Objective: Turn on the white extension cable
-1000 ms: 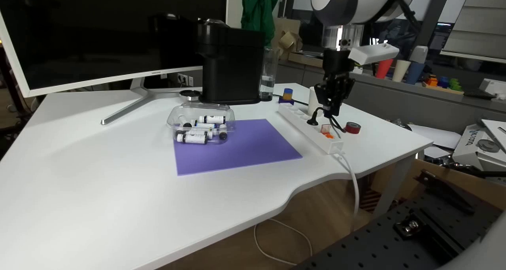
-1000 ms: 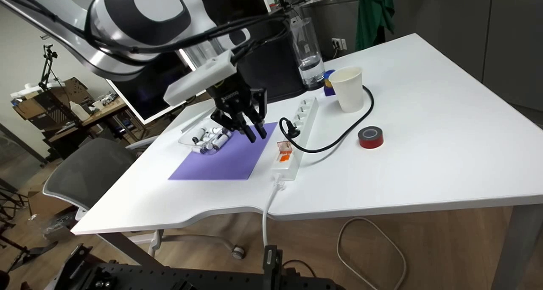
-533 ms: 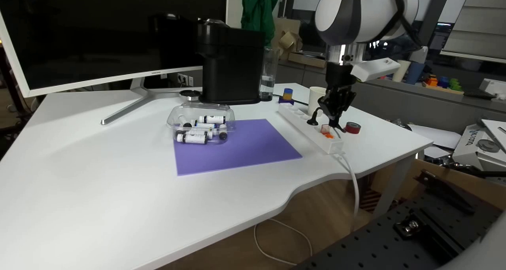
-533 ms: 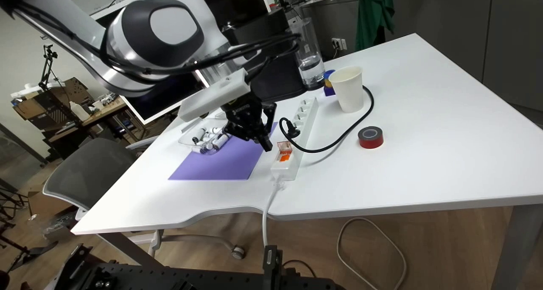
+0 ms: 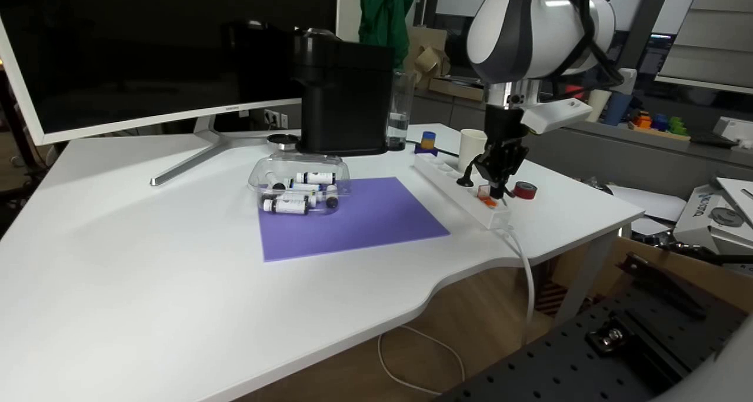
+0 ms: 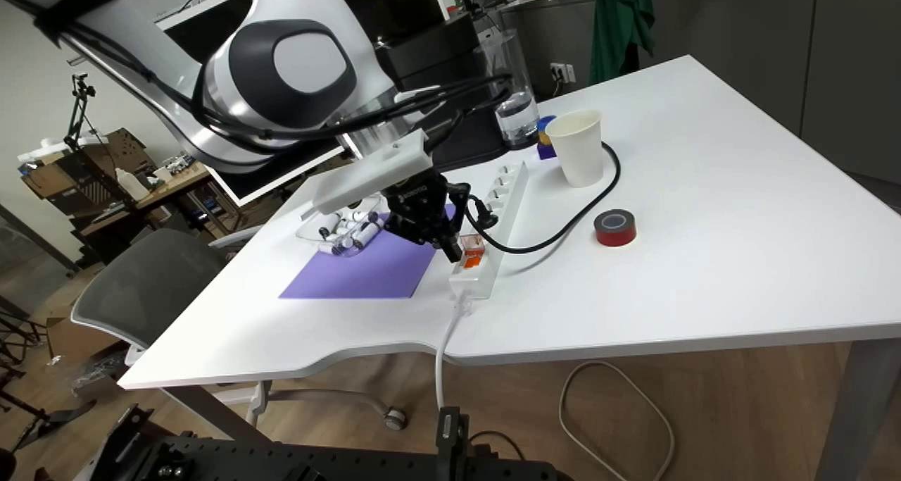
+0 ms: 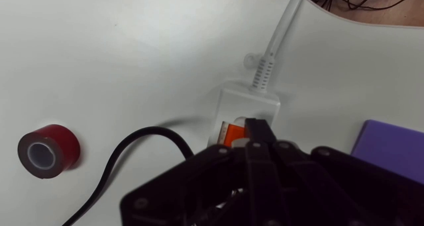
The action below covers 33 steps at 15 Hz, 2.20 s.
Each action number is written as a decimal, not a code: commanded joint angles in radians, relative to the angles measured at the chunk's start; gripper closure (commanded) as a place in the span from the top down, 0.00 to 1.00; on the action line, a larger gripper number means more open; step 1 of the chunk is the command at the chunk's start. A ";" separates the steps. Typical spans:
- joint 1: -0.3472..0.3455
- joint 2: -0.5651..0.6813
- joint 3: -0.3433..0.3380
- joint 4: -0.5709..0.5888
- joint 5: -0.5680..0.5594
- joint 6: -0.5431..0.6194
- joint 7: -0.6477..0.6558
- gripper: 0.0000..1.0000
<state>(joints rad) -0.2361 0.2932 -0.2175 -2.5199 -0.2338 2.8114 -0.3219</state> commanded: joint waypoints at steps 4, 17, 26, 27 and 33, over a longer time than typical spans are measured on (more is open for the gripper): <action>-0.052 -0.003 0.040 0.013 0.088 -0.017 -0.047 0.00; -0.062 0.036 0.012 0.046 0.093 -0.016 -0.043 0.00; -0.068 0.121 0.042 0.105 0.094 0.017 -0.064 0.00; -0.068 0.121 0.046 0.108 0.090 0.015 -0.068 0.00; -0.076 0.111 0.085 0.103 0.091 0.019 -0.109 0.00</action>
<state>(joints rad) -0.2935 0.3992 -0.1544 -2.4305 -0.1378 2.8283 -0.4073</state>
